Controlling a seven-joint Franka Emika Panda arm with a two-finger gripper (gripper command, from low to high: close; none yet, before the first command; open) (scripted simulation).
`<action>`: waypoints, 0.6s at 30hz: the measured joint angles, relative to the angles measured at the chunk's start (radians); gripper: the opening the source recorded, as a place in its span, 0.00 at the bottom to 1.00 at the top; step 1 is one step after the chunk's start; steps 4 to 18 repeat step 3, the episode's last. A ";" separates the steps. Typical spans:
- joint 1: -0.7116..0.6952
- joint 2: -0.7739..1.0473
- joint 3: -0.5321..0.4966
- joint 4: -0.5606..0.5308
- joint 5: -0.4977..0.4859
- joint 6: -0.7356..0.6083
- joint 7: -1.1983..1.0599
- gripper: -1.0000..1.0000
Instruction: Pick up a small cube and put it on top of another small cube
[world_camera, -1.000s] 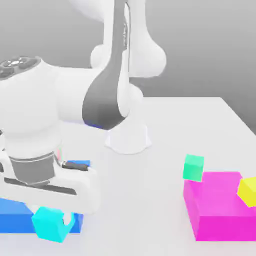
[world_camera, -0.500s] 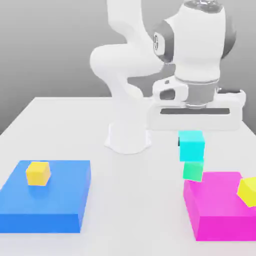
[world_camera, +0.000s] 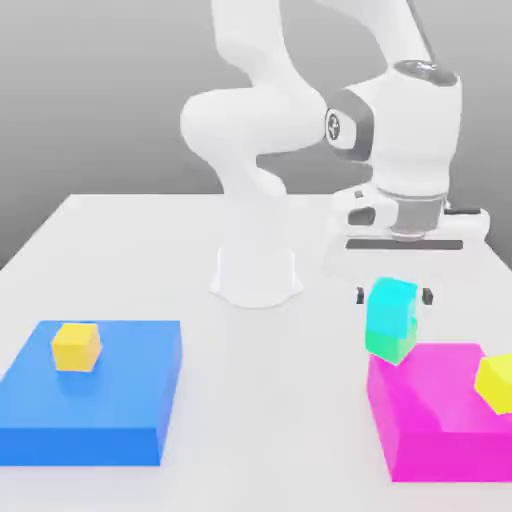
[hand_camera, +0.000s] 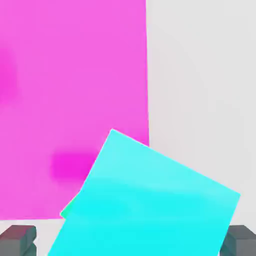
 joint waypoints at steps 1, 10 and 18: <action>0.002 -0.028 -0.003 0.009 0.002 -0.037 -0.002 1.00; 0.006 -0.091 -0.011 0.028 0.005 -0.119 -0.006 1.00; 0.006 -0.091 -0.011 0.028 0.005 -0.119 -0.006 1.00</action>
